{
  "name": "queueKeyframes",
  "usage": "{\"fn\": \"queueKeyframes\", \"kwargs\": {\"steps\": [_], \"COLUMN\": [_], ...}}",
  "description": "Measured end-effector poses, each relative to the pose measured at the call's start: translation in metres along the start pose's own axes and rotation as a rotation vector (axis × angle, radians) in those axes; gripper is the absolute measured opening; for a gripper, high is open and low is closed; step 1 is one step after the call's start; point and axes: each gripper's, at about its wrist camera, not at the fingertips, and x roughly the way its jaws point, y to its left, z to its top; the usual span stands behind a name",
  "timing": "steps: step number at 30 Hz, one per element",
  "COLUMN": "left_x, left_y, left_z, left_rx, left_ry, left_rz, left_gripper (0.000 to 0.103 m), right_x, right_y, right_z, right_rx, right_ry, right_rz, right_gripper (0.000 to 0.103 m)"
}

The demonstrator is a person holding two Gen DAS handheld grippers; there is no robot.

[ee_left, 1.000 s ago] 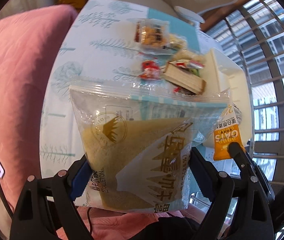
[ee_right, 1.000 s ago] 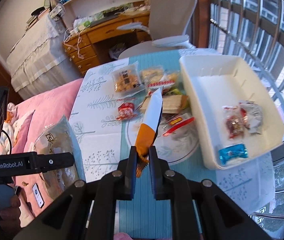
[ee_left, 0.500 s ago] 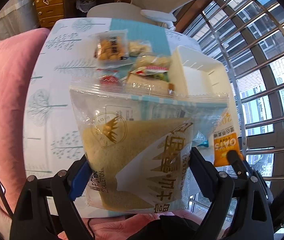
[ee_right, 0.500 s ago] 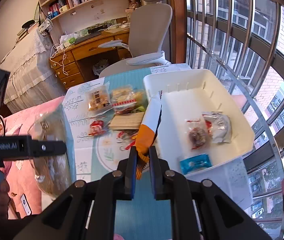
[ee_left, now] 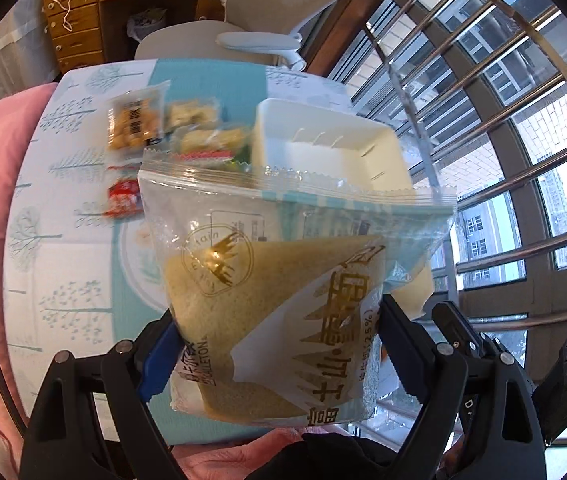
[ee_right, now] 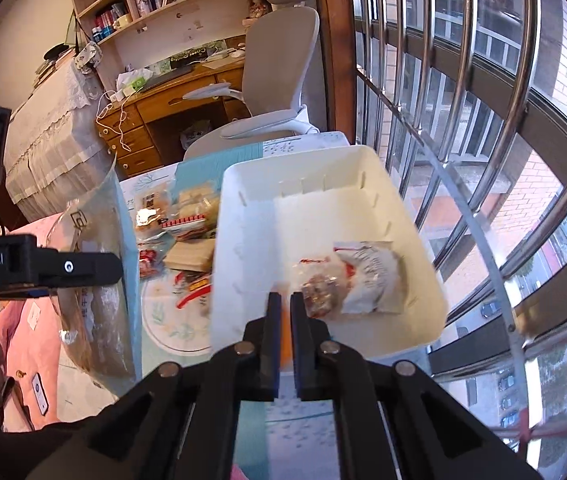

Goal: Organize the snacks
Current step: 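Carry the bread bag and OATS bar over the white tray and open both grippers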

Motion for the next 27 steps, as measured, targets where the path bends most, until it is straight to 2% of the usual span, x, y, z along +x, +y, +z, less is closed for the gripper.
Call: {"fn": "queueKeyframes", "kwargs": {"steps": [6,19,21,23,25,27], "left_x": [0.017,0.061,0.064,0.064,0.062,0.06], "left_y": [-0.034,-0.076,-0.08,-0.083,-0.084,-0.082], "left_z": [0.01,0.028,0.029,0.03,0.031,0.031], "left_rx": [-0.028,-0.054,-0.043,-0.035,-0.034,-0.038], "left_ry": [-0.032,0.007,0.014,0.01,-0.002,-0.005], "left_rz": [-0.011,-0.027,-0.02,-0.032,-0.036,-0.033], "left_gripper": [0.089,0.092,0.092,0.093,0.093,0.093], "right_x": [0.006,0.018,0.02,0.023,0.024,0.024], "right_y": [-0.043,-0.095,-0.099,-0.102,-0.103,-0.105], "right_z": [0.013,0.028,0.029,0.03,0.032,0.032], "right_rx": [-0.027,-0.045,-0.042,-0.04,-0.034,-0.028], "right_ry": [0.004,0.039,0.048,0.057,0.056,0.054], "right_rz": [0.019,0.025,0.019,0.016,0.017,0.018], "right_gripper": [0.004,0.006,0.015,0.041,0.052,0.056]}}
